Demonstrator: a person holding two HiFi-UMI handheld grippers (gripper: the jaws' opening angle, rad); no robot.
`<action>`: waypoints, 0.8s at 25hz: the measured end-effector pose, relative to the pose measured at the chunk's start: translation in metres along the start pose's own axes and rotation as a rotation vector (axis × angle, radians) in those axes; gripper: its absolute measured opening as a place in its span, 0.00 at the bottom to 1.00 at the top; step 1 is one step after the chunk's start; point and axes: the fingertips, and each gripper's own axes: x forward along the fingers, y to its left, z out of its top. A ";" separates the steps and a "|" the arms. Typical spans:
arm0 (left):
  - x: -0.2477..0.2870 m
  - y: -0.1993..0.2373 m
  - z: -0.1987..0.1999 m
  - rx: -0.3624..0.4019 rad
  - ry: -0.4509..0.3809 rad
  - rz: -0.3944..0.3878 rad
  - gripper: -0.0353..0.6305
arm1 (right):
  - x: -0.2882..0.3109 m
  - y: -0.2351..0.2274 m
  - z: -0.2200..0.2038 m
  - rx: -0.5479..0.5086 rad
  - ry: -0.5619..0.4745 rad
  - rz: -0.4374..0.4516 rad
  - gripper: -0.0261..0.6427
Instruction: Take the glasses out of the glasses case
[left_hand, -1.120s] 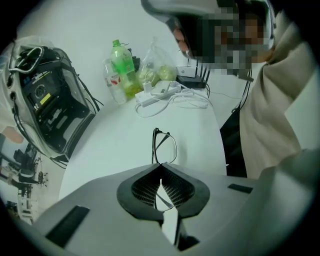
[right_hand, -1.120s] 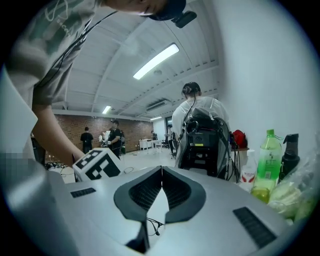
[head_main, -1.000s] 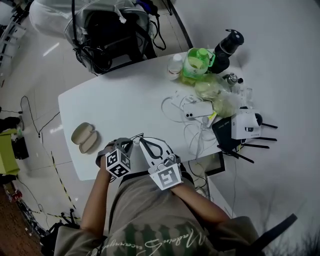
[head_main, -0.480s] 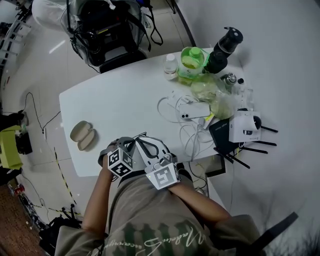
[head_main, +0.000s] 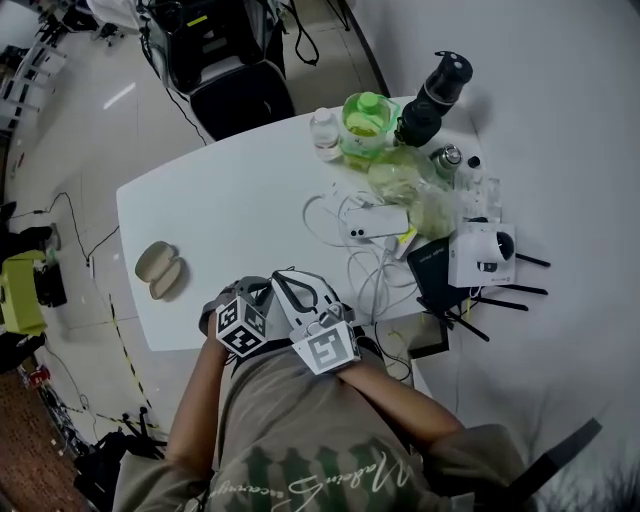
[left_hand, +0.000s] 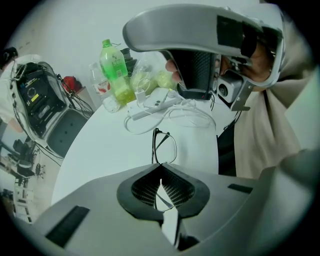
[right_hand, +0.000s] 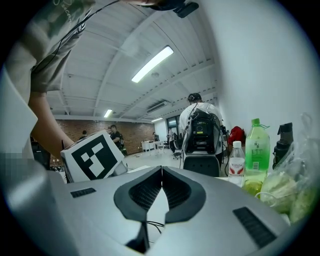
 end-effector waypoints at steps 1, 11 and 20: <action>-0.001 -0.001 0.001 0.000 0.001 0.003 0.08 | -0.001 0.000 -0.001 0.002 -0.002 0.002 0.06; 0.002 -0.020 0.003 0.021 0.011 -0.006 0.08 | -0.015 0.002 -0.010 0.004 0.005 0.025 0.06; 0.016 -0.038 0.012 -0.003 0.002 -0.043 0.08 | -0.028 -0.001 -0.014 0.001 -0.005 0.001 0.06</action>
